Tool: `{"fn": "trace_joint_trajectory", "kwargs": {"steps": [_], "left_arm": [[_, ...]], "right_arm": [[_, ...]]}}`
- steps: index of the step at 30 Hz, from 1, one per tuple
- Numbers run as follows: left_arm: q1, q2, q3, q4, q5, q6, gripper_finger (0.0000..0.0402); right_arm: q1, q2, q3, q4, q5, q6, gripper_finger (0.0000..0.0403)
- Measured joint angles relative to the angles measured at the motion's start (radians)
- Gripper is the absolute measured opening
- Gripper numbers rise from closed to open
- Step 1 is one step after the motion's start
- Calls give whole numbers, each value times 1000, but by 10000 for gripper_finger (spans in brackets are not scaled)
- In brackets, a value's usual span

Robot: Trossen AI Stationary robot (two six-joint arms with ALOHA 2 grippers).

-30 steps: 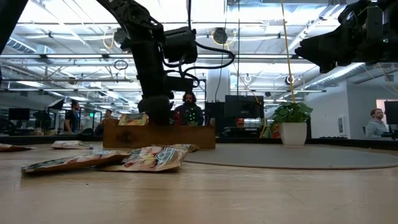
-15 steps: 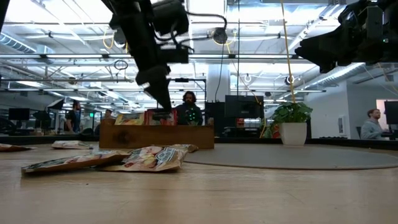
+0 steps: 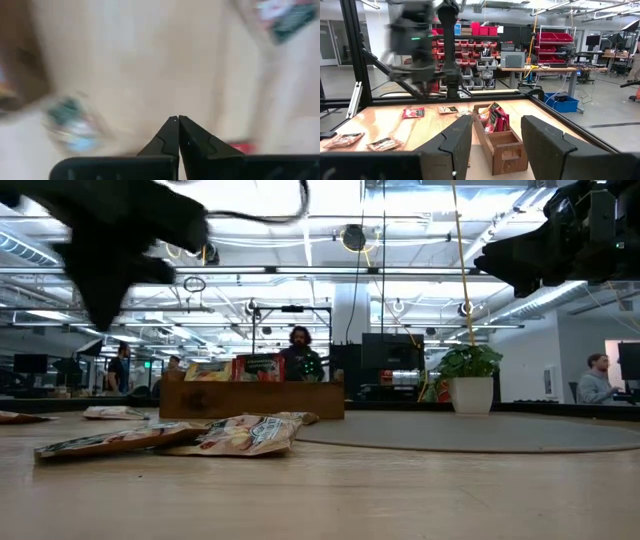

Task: Pick & Place Tea
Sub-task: Put the red tea bag into the middle section of the wooden organizer

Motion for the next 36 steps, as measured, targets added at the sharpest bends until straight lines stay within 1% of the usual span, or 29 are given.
{"fn": "trace_joint_trajectory", "kwargs": {"steps": [3, 5, 8, 11, 15, 19, 27, 30, 32, 36], "left_arm": [[-145, 8, 0, -28, 24, -277, 35], [-226, 11, 0, -27, 38, -423, 59], [-324, 11, 0, -24, 1, -596, 107], [-404, 10, -3, -25, -22, -697, 159], [-480, 10, -51, -19, -24, -774, 212], [-525, 10, -133, 35, -33, -816, 235], [-542, 10, -298, 264, -52, -832, 239], [-542, 10, -343, 328, -15, -833, 239], [-541, 7, -362, 360, 13, -840, 239], [-541, 5, -376, 370, 17, -851, 239]], "right_arm": [[0, 0, 0, 0, 0, 0, 155], [0, 0, 0, 0, 0, 0, 155], [0, 0, 0, 0, 0, 0, 155], [0, 0, 0, 0, 0, 0, 155], [0, 0, 0, 0, 0, 0, 155], [0, 0, 0, 0, 0, 0, 155], [0, 0, 0, 0, 0, 0, 155], [0, 0, 0, 0, 0, 0, 155], [0, 0, 0, 0, 0, 0, 155], [0, 0, 0, 0, 0, 0, 155]]}}
